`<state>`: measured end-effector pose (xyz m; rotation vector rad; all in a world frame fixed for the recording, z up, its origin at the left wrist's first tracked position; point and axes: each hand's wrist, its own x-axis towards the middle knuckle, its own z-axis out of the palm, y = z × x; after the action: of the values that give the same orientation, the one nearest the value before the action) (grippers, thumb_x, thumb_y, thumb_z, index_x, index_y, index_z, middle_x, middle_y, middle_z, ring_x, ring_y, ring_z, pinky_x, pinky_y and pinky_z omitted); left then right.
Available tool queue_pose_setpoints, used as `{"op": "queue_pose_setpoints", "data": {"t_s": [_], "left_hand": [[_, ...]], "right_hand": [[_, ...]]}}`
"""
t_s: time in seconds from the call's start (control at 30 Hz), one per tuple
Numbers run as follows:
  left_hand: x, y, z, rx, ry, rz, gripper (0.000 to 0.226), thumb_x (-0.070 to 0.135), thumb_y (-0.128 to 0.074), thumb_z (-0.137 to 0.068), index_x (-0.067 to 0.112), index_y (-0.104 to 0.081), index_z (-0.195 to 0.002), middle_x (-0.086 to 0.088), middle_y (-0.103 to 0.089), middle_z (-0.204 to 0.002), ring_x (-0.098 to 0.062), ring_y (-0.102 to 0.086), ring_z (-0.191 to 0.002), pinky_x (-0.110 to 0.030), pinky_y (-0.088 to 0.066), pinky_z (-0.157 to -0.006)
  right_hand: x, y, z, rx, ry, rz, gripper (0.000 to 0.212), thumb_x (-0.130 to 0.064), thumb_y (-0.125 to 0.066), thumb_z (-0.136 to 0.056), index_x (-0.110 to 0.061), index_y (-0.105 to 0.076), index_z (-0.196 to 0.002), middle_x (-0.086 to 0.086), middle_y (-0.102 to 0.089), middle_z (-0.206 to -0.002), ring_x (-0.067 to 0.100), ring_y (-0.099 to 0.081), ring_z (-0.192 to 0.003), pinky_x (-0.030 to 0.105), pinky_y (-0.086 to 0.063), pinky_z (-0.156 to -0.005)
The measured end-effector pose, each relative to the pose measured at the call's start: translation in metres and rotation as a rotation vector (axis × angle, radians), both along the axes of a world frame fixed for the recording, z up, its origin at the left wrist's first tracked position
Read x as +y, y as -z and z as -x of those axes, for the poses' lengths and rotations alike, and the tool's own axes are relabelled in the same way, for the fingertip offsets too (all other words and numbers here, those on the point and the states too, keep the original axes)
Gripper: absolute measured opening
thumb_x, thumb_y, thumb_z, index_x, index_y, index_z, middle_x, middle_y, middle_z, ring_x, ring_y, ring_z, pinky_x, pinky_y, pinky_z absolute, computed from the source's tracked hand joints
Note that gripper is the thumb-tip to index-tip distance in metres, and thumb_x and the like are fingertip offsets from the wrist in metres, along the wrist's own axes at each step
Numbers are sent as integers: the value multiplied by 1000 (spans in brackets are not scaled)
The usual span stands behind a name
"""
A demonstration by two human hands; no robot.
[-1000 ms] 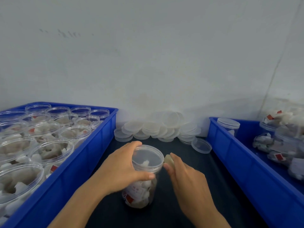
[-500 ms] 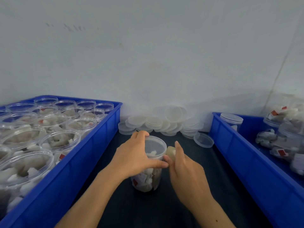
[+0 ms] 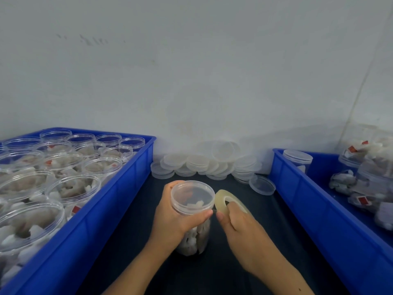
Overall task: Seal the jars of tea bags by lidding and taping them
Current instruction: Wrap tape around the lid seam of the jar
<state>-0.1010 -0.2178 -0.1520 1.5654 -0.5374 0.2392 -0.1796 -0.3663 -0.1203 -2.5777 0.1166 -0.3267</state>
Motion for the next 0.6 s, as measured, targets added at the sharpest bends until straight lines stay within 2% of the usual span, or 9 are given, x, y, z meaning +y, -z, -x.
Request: {"op": "queue_pose_setpoints", "data": {"t_s": [0.1, 0.17, 0.27, 0.37, 0.5, 0.6], "left_hand": [[1, -7, -2, 14, -33, -85, 77, 57, -83, -43, 32, -56, -111, 27, -65, -101, 6, -63, -95, -7, -47, -74], [1, -13, -3, 46, -85, -195, 79, 69, -77, -39, 37, -56, -109, 25, -66, -96, 7, -62, -92, -13, -48, -75], [4, -22, -2, 83, -138, -375, 81, 82, -67, -36, 41, -52, -104, 22, -64, -92, 6, -59, -89, -18, -45, -71], [4, -28, 3, 84, -140, -455, 82, 82, -65, -37, 39, -50, -106, 20, -63, -91, 5, -58, -87, -19, -44, -70], [-1, -31, 14, 30, -184, -506, 80, 82, -60, -36, 39, -48, -103, 20, -61, -88, 4, -57, -85, -20, -46, -72], [-2, -32, 18, -3, -202, -533, 78, 78, -69, -44, 36, -47, -107, 19, -60, -91, 2, -57, -88, -22, -47, -76]], "right_hand": [[-4, -3, 1, 15, -3, -70, 32, -46, -30, -101, -23, -43, -84, -1, -56, -77, 8, -49, -64, 27, -41, -63], [-8, -8, 2, 19, 16, -55, 34, -46, -30, -101, -22, -46, -82, 0, -59, -77, 9, -50, -63, 33, -44, -65], [-11, -12, 4, 26, 51, -50, 36, -45, -34, -101, -20, -48, -80, -4, -54, -71, 8, -47, -61, 30, -41, -61], [-10, -12, 3, 35, 107, -111, 36, -45, -38, -100, -18, -49, -79, -4, -53, -72, 9, -46, -62, 27, -37, -59], [-4, -7, -1, 18, 195, -100, 34, -42, -39, -100, -21, -48, -75, -6, -49, -68, 9, -44, -62, 30, -38, -61], [2, -4, -5, 18, 257, -64, 34, -41, -37, -100, -26, -40, -70, -6, -50, -70, 12, -47, -66, 32, -41, -65]]}}
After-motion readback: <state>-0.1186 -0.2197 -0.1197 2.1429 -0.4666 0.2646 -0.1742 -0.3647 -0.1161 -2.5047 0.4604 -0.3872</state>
